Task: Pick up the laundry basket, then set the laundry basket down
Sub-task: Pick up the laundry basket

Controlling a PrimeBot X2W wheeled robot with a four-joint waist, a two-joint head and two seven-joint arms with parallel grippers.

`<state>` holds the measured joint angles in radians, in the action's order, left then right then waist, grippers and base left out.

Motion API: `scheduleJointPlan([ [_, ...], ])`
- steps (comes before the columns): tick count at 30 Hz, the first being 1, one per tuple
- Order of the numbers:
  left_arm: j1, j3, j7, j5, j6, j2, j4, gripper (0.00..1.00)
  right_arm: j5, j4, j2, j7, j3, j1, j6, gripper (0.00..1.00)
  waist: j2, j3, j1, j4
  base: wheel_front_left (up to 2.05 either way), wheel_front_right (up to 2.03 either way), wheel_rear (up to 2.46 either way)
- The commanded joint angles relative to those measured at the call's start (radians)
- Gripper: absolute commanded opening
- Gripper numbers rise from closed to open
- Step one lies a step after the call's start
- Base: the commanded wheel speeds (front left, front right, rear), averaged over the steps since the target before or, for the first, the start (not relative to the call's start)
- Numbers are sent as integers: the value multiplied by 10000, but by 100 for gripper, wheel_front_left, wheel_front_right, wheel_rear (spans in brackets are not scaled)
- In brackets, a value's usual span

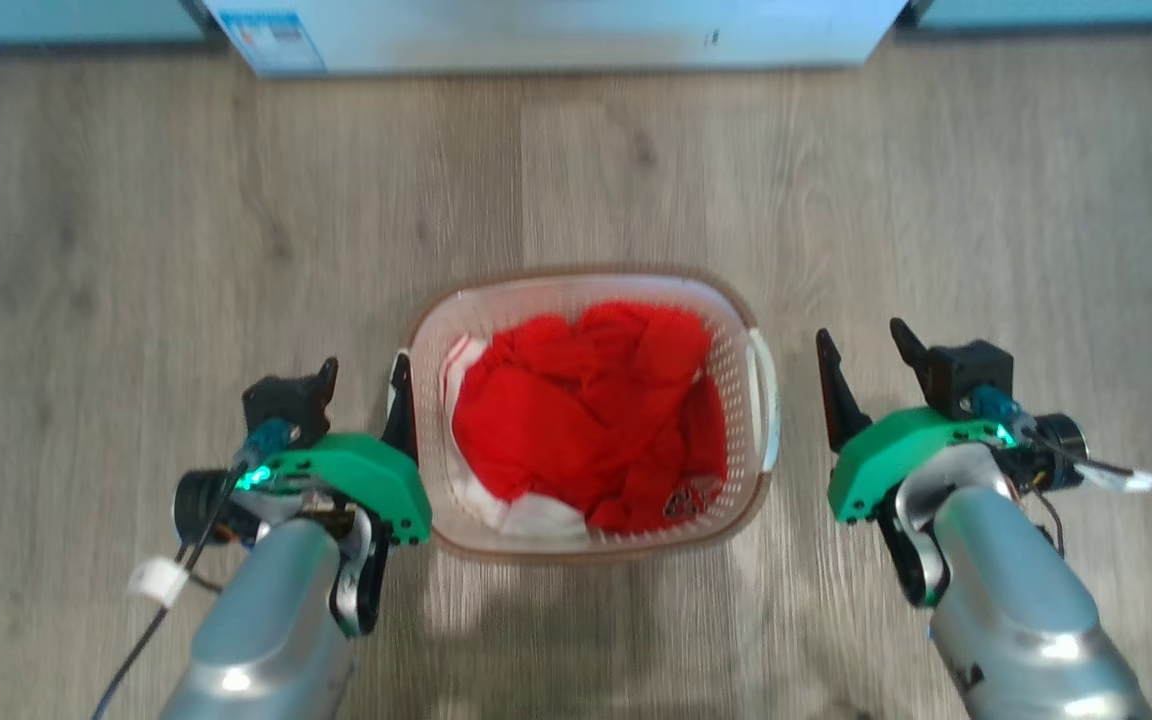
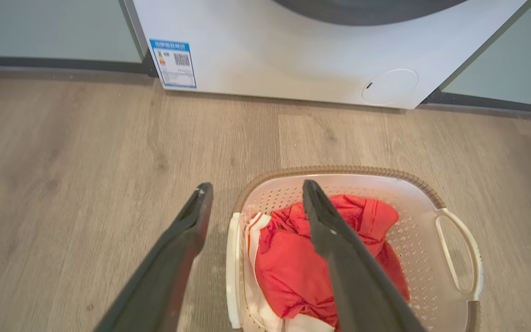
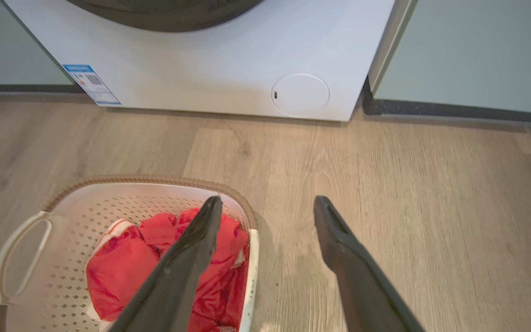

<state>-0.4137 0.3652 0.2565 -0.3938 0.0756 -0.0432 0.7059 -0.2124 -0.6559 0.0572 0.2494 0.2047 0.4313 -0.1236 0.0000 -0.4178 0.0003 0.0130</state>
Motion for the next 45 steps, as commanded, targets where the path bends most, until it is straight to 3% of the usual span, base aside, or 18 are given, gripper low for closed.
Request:
scheduleJointPlan([
  [1,-190,-235,53,33,-32,-70,-142,100,10,158,-70,124,246,169,-71,100,0,-616,-3,20,0,0,0],
  [10,-1499,-190,53,-142,-845,-70,2075,100,-1061,-2049,-70,113,1194,1683,-71,100,0,-1911,-3,-77,0,0,0],
  [14,-2052,192,53,-392,-1277,-70,3199,100,-1507,-3026,-70,24,1728,2237,-71,100,0,-2247,-3,-34,0,0,0],
  [22,-3118,1013,36,-861,-1738,-70,4783,100,-2519,-4112,-70,-418,2635,3145,-71,100,0,-2863,-3,40,0,0,0],
  [45,-4965,2915,-1560,-1802,-2053,-70,5636,100,-4589,-5081,-70,-2079,4378,4881,-71,100,0,-4441,-3,168,0,0,0],
])
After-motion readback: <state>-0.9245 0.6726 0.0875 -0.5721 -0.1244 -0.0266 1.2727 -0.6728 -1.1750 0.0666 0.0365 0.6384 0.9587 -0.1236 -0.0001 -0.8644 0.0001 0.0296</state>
